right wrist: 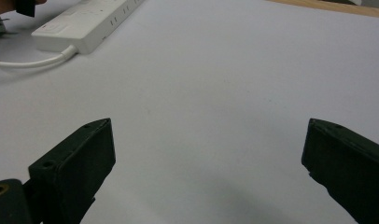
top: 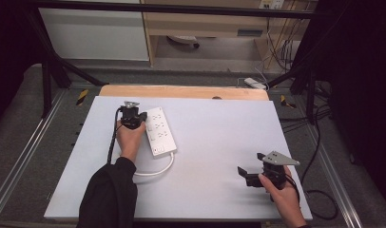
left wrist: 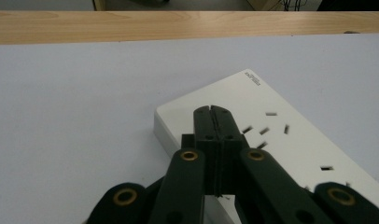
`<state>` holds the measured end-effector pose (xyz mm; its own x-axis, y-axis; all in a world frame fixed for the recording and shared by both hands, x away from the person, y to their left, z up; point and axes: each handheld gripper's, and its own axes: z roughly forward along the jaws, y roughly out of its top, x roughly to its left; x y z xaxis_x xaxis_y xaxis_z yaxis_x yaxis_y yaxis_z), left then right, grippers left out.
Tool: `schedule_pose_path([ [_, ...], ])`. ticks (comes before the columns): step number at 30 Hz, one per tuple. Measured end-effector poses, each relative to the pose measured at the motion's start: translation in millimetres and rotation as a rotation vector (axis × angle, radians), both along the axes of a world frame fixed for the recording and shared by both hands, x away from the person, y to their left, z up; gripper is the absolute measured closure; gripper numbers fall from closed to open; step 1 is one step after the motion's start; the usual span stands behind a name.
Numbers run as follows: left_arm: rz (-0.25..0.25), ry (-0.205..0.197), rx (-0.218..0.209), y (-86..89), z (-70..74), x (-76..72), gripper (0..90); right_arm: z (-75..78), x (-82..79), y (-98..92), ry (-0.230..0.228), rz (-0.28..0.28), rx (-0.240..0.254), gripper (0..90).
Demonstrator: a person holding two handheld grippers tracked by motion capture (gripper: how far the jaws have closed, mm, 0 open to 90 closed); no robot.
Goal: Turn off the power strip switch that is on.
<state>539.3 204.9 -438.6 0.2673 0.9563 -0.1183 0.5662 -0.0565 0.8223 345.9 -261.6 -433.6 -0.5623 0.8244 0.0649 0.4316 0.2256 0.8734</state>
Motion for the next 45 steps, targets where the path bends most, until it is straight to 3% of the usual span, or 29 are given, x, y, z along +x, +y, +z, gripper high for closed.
schedule_pose_path([
  [45,-0.026,-0.018,0.021,-2.8,-1.6,0.6,90.0,-0.8,0.0,1.0,0.012,0.009,-0.003,3.1],
])
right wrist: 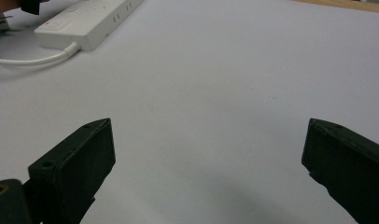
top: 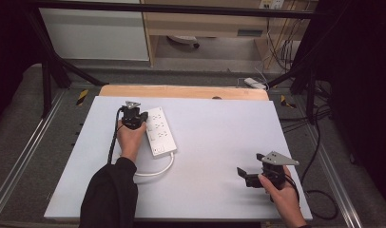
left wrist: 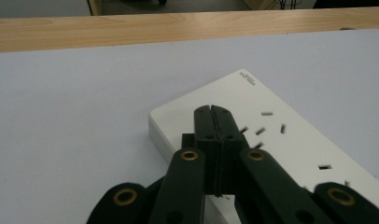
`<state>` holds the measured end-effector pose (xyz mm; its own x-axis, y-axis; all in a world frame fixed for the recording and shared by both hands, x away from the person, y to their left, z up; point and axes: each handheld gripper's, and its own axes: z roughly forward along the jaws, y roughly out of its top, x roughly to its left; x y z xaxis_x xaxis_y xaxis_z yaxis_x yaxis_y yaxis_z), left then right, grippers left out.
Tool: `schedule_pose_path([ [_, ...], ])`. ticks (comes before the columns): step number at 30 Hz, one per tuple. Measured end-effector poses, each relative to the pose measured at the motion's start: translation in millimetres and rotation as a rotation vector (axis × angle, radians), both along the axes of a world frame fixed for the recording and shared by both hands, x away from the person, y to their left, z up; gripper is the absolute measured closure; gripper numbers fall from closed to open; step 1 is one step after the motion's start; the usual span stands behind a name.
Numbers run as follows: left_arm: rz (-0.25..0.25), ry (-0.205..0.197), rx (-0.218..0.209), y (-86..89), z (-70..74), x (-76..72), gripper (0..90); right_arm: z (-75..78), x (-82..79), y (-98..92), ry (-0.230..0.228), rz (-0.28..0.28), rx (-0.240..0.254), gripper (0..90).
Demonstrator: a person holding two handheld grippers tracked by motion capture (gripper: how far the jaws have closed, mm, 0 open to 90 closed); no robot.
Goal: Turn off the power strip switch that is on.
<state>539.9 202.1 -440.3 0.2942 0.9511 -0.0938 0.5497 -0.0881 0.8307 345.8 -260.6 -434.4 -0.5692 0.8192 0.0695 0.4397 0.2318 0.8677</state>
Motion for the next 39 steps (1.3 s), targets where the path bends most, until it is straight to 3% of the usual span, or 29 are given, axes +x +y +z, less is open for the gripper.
schedule_pose_path([
  [10,-0.004,0.001,0.023,-1.0,-1.4,0.7,90.0,0.0,-0.2,0.1,0.002,0.001,0.001,3.1],
  [39,-0.002,-0.017,-0.005,-0.1,2.6,-1.1,90.0,0.6,0.1,-0.8,-0.007,0.0,0.005,3.1],
])
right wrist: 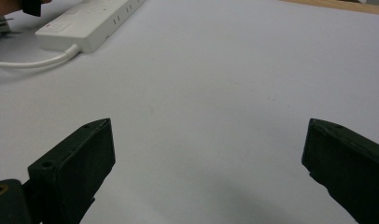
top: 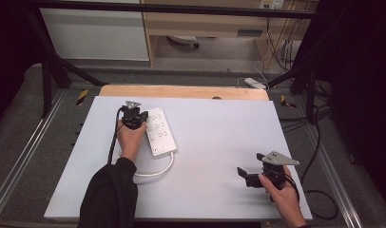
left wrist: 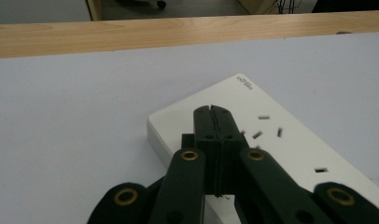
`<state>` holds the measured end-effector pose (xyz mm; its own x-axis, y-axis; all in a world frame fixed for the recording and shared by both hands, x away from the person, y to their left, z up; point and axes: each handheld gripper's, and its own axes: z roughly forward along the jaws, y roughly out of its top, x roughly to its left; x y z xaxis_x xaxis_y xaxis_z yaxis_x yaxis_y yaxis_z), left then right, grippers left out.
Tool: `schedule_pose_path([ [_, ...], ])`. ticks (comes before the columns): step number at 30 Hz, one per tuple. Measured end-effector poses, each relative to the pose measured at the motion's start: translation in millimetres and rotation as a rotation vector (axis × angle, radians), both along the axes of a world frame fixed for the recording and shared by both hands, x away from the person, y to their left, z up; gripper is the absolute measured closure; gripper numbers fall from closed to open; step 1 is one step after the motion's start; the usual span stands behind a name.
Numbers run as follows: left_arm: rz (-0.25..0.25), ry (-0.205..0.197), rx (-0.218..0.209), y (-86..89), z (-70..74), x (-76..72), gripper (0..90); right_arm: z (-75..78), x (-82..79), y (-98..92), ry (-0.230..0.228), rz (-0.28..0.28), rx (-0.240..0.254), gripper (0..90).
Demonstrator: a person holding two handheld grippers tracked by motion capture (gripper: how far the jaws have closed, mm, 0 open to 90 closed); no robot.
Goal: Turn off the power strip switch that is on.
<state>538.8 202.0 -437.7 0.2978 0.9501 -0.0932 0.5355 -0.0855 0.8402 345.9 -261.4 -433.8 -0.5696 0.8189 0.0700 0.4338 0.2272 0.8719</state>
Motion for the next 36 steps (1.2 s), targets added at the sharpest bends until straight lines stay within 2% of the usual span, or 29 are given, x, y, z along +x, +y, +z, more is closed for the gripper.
schedule_pose_path([
  [7,-0.01,-0.012,0.005,-0.2,6.6,-3.9,90.0,0.2,-0.1,0.1,0.0,-0.001,0.001,3.0],
  [12,0.005,-0.03,-0.037,5.0,16.7,-8.1,90.0,0.1,0.1,0.2,-0.001,0.0,-0.002,3.1],
  [18,-0.007,-0.056,-0.051,10.0,26.9,-14.2,89.3,0.3,-0.4,0.4,-0.001,0.003,-0.003,3.1],
  [22,-0.019,-0.079,-0.054,10.0,33.2,-18.2,81.7,0.3,-0.2,0.6,-0.002,0.003,-0.004,3.0],
  [26,-0.027,-0.102,-0.054,9.1,39.2,-22.3,70.3,0.6,-0.5,0.6,-0.003,0.003,-0.003,3.0],
  [30,-0.039,-0.102,-0.065,8.4,42.9,-25.5,55.9,0.6,-0.5,0.7,-0.002,0.005,-0.001,3.0],
  [36,-0.071,-0.125,-0.077,5.9,50.5,-34.4,35.7,0.9,-0.6,0.5,-0.004,0.009,-0.002,3.0],
])
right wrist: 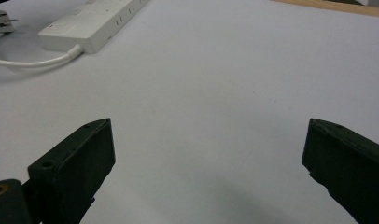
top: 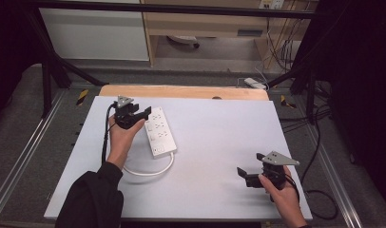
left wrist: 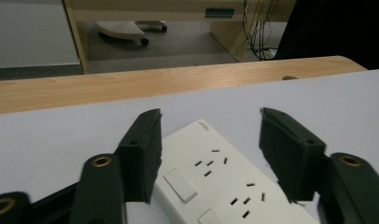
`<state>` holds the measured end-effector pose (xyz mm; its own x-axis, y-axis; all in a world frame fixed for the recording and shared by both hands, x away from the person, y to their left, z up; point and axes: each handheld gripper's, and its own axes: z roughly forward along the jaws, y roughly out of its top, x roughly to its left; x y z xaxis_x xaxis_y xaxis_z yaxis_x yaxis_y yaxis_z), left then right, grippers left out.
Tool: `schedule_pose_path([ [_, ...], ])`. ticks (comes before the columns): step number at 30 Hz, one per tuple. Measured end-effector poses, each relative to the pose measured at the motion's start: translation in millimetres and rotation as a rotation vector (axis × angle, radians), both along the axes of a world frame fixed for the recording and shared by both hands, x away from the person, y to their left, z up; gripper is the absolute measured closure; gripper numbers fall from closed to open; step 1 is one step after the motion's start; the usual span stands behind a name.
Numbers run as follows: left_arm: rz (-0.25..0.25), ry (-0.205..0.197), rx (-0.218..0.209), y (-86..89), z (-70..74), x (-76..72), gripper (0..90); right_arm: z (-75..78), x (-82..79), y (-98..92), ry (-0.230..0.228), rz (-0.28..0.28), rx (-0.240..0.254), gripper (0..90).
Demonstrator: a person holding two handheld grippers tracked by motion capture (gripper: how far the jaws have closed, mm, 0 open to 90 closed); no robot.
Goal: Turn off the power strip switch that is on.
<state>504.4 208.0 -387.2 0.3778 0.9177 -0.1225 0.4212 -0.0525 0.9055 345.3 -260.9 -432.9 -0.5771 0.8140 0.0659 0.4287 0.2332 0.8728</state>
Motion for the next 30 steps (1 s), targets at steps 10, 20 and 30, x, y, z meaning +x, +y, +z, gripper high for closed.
schedule_pose_path([
  [10,-0.028,0.003,-0.027,3.4,15.9,-28.3,12.1,-0.4,0.3,1.0,0.001,0.004,-0.004,3.0],
  [20,-0.071,-0.021,-0.058,11.5,23.7,-70.5,10.8,-0.9,0.2,1.6,0.008,0.001,-0.01,3.0],
  [30,-0.097,-0.07,-0.064,27.5,15.6,-118.6,6.5,-2.1,1.1,1.0,0.01,-0.004,-0.016,3.0],
])
